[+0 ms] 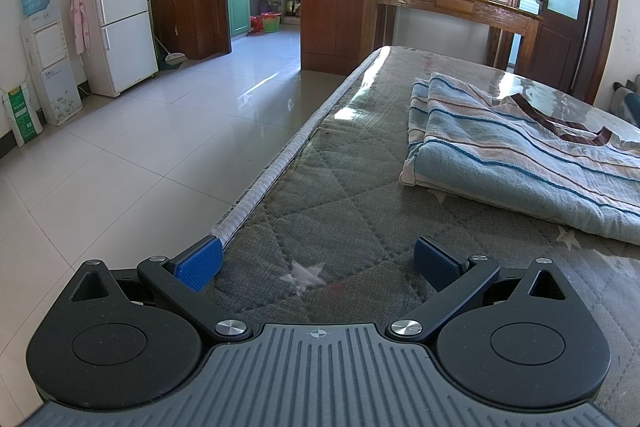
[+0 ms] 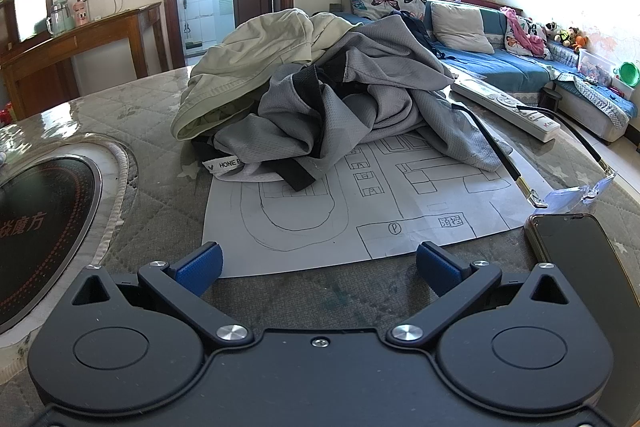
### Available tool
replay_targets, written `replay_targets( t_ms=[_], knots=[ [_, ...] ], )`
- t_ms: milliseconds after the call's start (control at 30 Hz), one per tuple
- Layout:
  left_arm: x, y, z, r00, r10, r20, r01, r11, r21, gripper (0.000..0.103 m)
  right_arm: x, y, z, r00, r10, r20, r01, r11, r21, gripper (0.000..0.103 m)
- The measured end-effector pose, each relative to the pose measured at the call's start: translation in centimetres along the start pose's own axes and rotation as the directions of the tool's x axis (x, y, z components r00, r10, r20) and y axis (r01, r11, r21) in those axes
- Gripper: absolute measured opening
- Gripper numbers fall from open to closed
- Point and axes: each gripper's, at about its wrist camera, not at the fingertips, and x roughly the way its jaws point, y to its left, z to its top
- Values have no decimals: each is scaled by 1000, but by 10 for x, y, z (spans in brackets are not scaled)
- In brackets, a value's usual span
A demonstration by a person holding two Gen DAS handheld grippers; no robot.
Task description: Fold clothes
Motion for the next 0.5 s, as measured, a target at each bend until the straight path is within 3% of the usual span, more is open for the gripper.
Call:
replay_targets(
  t_ms=[500],
  knots=[
    [5,7,2,1000,-4,-2,4,1000,-4,103,0,0,0,1000,-2,-1,2,1000,-2,103]
  ],
)
